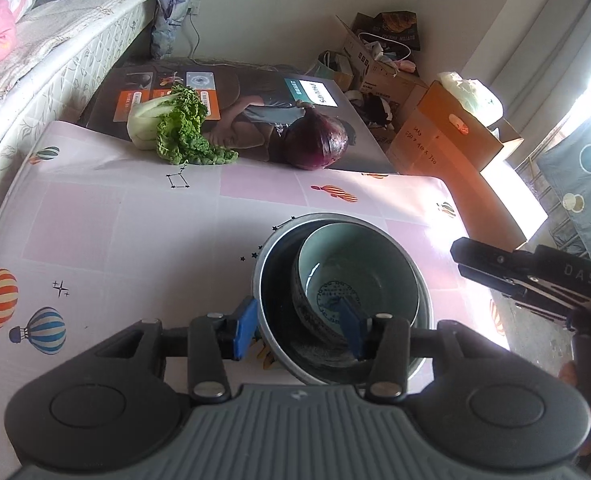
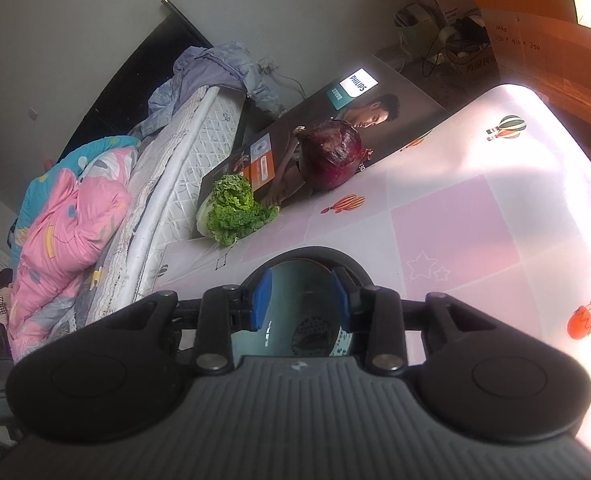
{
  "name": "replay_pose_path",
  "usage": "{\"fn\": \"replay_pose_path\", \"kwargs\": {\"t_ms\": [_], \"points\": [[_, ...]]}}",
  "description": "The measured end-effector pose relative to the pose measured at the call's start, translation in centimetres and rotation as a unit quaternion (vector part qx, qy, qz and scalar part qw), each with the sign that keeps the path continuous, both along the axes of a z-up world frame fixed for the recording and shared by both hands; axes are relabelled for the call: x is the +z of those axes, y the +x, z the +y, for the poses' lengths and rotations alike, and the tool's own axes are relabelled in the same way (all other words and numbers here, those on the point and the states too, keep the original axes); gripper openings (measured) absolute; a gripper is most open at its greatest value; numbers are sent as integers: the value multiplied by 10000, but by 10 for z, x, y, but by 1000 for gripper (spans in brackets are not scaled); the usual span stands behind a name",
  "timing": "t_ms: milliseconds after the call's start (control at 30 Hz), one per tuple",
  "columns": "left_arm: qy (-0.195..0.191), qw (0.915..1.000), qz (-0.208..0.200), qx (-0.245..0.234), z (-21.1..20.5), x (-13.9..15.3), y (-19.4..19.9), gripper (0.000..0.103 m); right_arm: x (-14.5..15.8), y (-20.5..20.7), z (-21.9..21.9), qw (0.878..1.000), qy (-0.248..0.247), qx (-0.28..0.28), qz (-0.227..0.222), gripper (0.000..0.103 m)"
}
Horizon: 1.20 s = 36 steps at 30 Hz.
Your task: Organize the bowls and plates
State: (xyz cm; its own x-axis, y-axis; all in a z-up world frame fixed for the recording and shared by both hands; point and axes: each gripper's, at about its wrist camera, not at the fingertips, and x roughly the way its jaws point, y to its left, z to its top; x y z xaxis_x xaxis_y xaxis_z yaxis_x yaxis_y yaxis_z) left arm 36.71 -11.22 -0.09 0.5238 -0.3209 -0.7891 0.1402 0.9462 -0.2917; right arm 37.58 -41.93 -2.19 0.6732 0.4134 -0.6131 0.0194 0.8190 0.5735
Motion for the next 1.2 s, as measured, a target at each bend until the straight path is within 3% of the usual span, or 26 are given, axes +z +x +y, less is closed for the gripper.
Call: {"fn": "replay_pose_path", "kwargs": {"t_ms": [67, 167, 267, 367, 567, 667, 767, 967, 1100, 1200], "points": [[-19, 9998, -194, -79, 9, 15, -23, 58, 19, -33, -3, 9997, -93, 36, -233, 43], [-34, 9979, -594, -249, 28, 40, -71, 79, 44, -86, -3, 9978, -374, 113, -540, 54], [-52, 9950, -939, -333, 50, 55, -120, 96, 63, -151, 3, 9943, -776, 163, -719, 73], [-65, 9931, -1115, -371, 74, 60, -172, 99, 74, -207, 22, 9858, -1413, 260, -870, 85], [150, 9930, -1115, -360, 113, 46, -247, 100, 81, -310, 78, 9542, -2705, 507, -1172, 102], [264, 9937, -999, -429, 131, 29, -273, 100, 76, -347, 110, 9384, -3169, 656, -1215, 102], [269, 9943, -1000, -268, 150, 14, -296, 100, 70, -369, 139, 9334, -3296, 819, -1161, 102], [346, 9919, -1206, 201, 184, -1, -321, 103, 62, -381, 179, 9330, -3357, 730, -1070, 102], [157, 9916, -1247, 291, 208, -7, -325, 103, 69, -376, 189, 9296, -3380, 640, -1320, 102], [-137, 9916, -1238, 351, 224, -12, -325, 103, 75, -370, 189, 9427, -2949, 738, -1375, 102]]}}
